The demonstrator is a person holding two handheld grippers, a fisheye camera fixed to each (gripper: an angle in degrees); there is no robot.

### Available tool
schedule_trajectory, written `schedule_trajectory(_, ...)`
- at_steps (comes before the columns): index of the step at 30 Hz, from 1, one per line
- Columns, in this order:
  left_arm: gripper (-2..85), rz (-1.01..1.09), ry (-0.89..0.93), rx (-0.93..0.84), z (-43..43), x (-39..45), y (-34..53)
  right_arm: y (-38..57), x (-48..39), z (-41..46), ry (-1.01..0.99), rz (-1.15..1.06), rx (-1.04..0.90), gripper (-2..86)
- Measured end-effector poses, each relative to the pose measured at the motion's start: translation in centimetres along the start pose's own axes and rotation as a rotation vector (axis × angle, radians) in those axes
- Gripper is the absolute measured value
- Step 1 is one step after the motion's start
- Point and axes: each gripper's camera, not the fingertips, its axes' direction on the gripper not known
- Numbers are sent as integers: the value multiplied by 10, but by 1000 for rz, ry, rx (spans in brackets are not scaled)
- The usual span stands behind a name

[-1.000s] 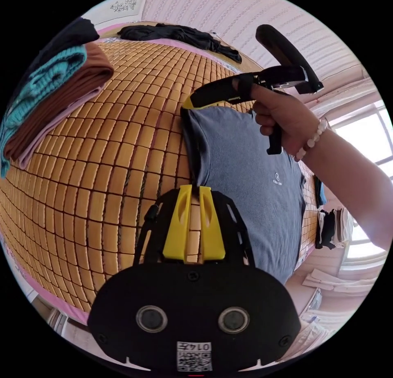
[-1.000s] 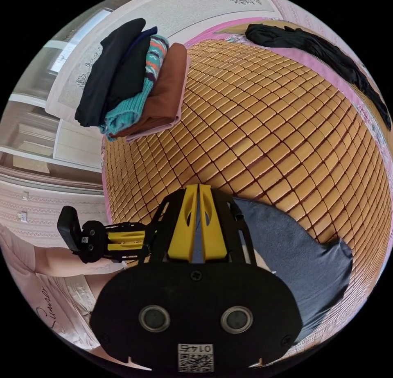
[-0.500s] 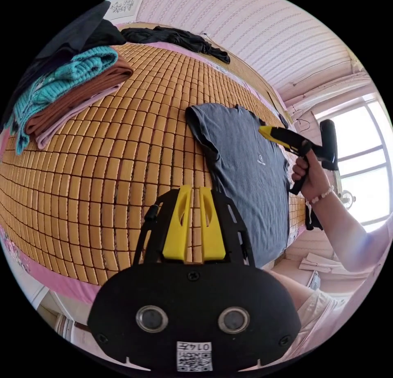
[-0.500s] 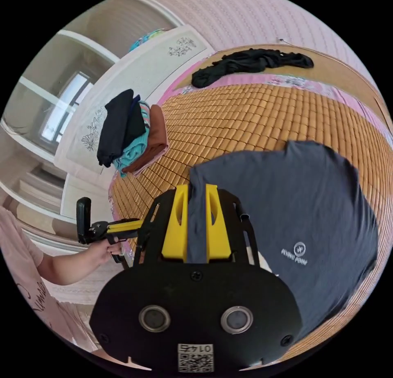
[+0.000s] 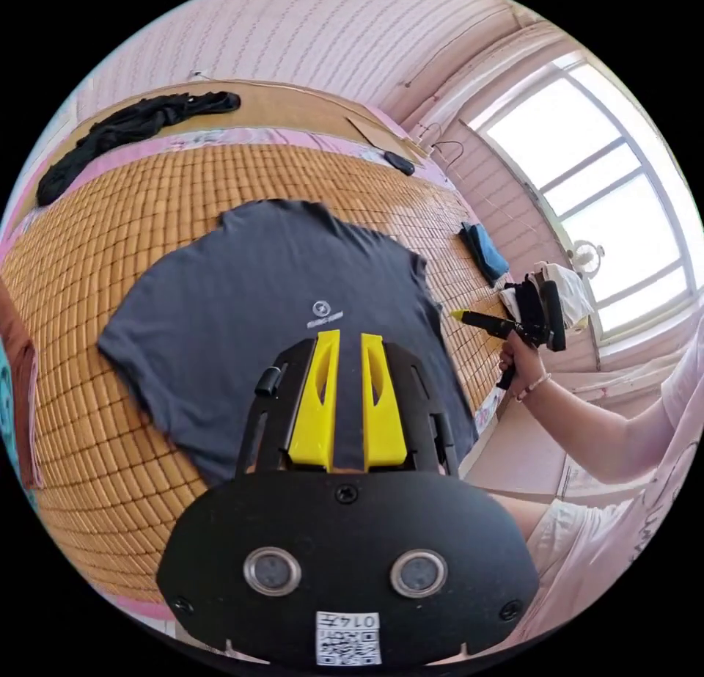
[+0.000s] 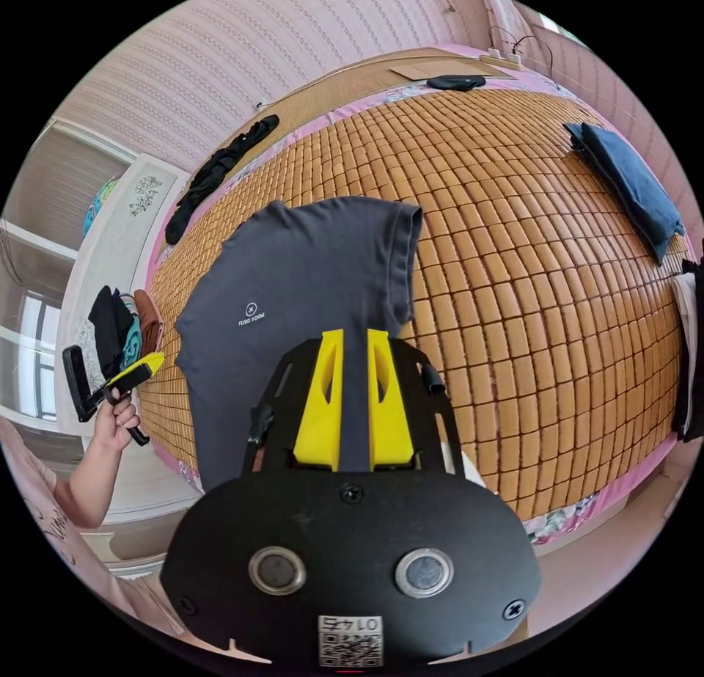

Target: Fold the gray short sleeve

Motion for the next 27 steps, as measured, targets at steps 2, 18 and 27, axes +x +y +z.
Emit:
schedule_trajectory(2, 53, 78, 21, 5, 28, 41, -40, 2, 11, -3, 3, -10, 22, 59)
schedule_trajectory(18, 58, 473, -168, -259, 273, 257, -222, 1, 85, 46, -174, 50, -39, 46)
schedule_trajectory(27, -8, 442, -187, -149, 256, 236, -203, -5, 98, 52, -256, 12, -25, 9)
